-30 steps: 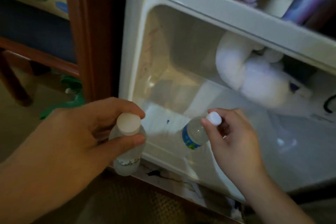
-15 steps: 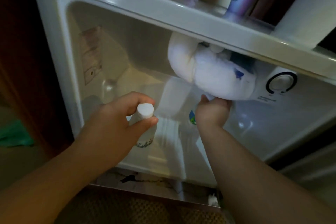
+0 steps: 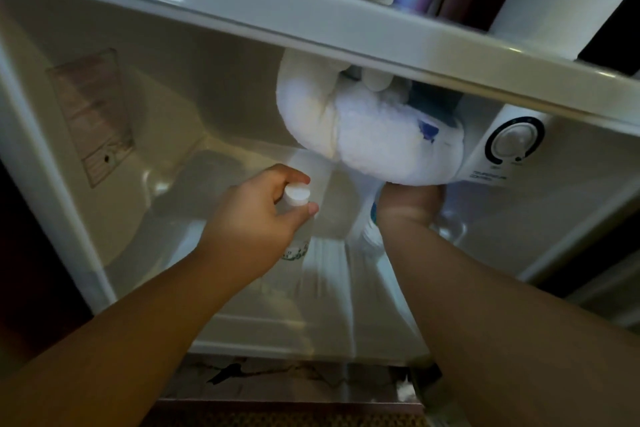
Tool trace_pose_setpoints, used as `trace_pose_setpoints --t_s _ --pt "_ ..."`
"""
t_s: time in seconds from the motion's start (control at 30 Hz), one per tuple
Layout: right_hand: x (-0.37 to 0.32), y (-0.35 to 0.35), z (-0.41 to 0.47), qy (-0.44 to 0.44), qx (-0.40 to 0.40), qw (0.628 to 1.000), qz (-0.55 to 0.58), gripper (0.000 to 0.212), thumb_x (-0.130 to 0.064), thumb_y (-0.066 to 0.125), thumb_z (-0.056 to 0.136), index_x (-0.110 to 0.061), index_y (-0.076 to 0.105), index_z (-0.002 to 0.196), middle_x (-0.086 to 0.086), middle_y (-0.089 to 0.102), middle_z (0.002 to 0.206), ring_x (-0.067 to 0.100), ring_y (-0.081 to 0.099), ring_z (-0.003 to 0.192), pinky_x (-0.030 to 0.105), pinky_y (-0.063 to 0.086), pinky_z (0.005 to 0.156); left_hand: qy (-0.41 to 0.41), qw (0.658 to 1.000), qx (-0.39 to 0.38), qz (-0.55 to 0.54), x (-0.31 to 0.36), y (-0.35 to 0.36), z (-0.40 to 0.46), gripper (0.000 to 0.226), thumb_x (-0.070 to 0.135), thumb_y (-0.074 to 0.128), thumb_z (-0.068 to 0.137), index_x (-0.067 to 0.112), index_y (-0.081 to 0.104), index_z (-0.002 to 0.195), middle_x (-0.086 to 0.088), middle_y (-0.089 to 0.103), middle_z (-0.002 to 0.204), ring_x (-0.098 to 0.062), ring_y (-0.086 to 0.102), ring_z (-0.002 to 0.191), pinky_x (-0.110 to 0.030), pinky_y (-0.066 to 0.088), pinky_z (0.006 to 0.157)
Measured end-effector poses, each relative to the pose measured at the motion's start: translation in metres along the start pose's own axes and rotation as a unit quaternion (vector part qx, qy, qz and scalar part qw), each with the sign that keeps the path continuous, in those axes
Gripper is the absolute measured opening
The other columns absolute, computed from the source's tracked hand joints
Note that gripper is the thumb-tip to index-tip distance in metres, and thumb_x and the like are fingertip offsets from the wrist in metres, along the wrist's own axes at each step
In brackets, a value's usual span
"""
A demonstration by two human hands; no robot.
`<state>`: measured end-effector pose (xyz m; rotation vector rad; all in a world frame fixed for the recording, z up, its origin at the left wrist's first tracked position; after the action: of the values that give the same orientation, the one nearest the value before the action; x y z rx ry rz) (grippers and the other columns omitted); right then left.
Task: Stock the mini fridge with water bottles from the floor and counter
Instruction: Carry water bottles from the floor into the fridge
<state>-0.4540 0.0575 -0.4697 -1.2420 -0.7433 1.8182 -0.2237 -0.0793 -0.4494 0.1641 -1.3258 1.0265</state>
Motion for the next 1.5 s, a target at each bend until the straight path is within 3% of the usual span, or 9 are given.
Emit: trace_pose_setpoints --t_s 0.07,0.2,0.3,0.43,0.6,0.8,0.97,1.13,1.5 --pt "-0.007 -0.002 -0.002 -0.053 0.035 0.998 -0.01 0.026 -0.021 0.049 0.106 -0.019 0.06 0.13 -0.002 0.062 0.131 0.015 0.053 0.128 0.025 0.036 0.109 0.0 1.0 0.004 -0.005 -0.005 0.007 0.009 0.032 0.047 0.078 0.082 0.04 0.065 0.111 0.016 0.073 0.101 -0.002 0.068 0.099 -0.038 0.058 0.088" --pt "-0.001 -0.013 -0.009 0.124 -0.002 0.925 0.359 0.021 -0.016 0.06 0.099 -0.004 0.069 0.114 0.015 0.071 0.117 0.025 0.066 0.104 0.019 0.047 0.079 0.003 1.0 0.024 -0.011 -0.01 0.018 0.024 0.032 0.043 0.08 0.081 0.037 0.067 0.11 0.012 0.073 0.096 -0.007 0.069 0.096 -0.039 0.058 0.087" --pt "0.005 -0.009 -0.019 0.087 0.027 0.957 0.274 0.025 -0.026 0.068 0.095 -0.004 0.071 0.105 0.014 0.074 0.104 0.029 0.069 0.1 0.021 0.036 0.075 0.014 0.999 0.042 0.01 -0.006 0.026 0.034 0.039 0.042 0.081 0.08 0.032 0.068 0.116 0.01 0.073 0.099 -0.011 0.069 0.096 -0.033 0.057 0.088" --pt "0.008 -0.018 -0.041 0.038 0.125 0.952 0.276 0.034 -0.018 0.071 0.091 -0.013 0.067 0.124 0.007 0.072 0.117 0.03 0.066 0.111 0.024 0.035 0.082 0.008 0.999 0.024 0.044 0.002 0.043 0.045 0.029 0.043 0.078 0.083 0.035 0.065 0.108 0.017 0.068 0.094 -0.013 0.065 0.095 -0.022 0.047 0.077" --pt "0.014 -0.018 -0.049 0.065 0.11 0.957 0.26 0.05 -0.021 0.065 0.095 -0.024 0.053 0.144 0.005 0.064 0.135 0.029 0.063 0.12 0.029 0.043 0.083 -0.003 0.999 0.006 0.05 0.009 0.063 0.051 0.021 0.047 0.074 0.086 0.04 0.058 0.097 0.024 0.059 0.086 -0.006 0.058 0.087 -0.004 0.034 0.063" --pt "0.032 -0.004 -0.096 0.053 0.148 0.946 0.285 0.055 -0.015 0.07 0.091 -0.02 0.055 0.143 0.002 0.061 0.14 0.023 0.064 0.12 0.032 0.051 0.096 -0.014 0.997 -0.012 0.073 0.006 0.071 0.053 0.035 0.055 0.063 0.092 0.031 0.059 0.116 0.012 0.066 0.11 -0.01 0.062 0.099 -0.022 0.04 0.08" --pt "0.052 0.028 -0.115 0.156 0.081 0.94 0.293 0.06 -0.013 0.079 0.083 -0.011 0.055 0.138 0.012 0.06 0.128 0.03 0.062 0.114 0.043 0.054 0.095 -0.027 0.994 -0.06 0.089 -0.007 0.072 0.043 0.046 0.066 0.058 0.09 0.037 0.053 0.125 0.007 0.069 0.099 0.003 0.055 0.075 -0.015 0.042 0.064" --pt "0.053 0.049 -0.099 0.188 0.066 0.927 0.317 0.052 -0.011 0.078 0.085 -0.005 0.056 0.131 0.017 0.062 0.12 0.035 0.064 0.107 0.038 0.052 0.087 -0.007 0.993 -0.096 0.071 -0.019 0.071 0.04 0.057 0.063 0.066 0.086 0.042 0.042 0.134 0.013 0.071 0.106 -0.01 0.069 0.093 -0.029 0.056 0.078" --pt "0.056 0.063 -0.086 0.2 0.084 0.917 0.334 0.054 -0.013 0.079 0.082 -0.011 0.055 0.131 0.013 0.06 0.126 0.033 0.061 0.113 0.047 0.053 0.096 -0.018 0.997 -0.076 0.009 -0.02 0.087 0.048 0.057 0.051 0.07 0.089 0.041 0.042 0.138 0.013 0.071 0.113 0.006 0.067 0.079 -0.01 0.049 0.07"
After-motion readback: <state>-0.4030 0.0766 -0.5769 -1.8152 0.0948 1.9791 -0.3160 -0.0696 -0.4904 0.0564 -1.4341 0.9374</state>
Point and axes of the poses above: each hand's wrist, its own z-axis towards the middle knuckle, its own y-axis out of the palm, x = y × z, the point moved 4 cm from there along z, towards the middle knuckle
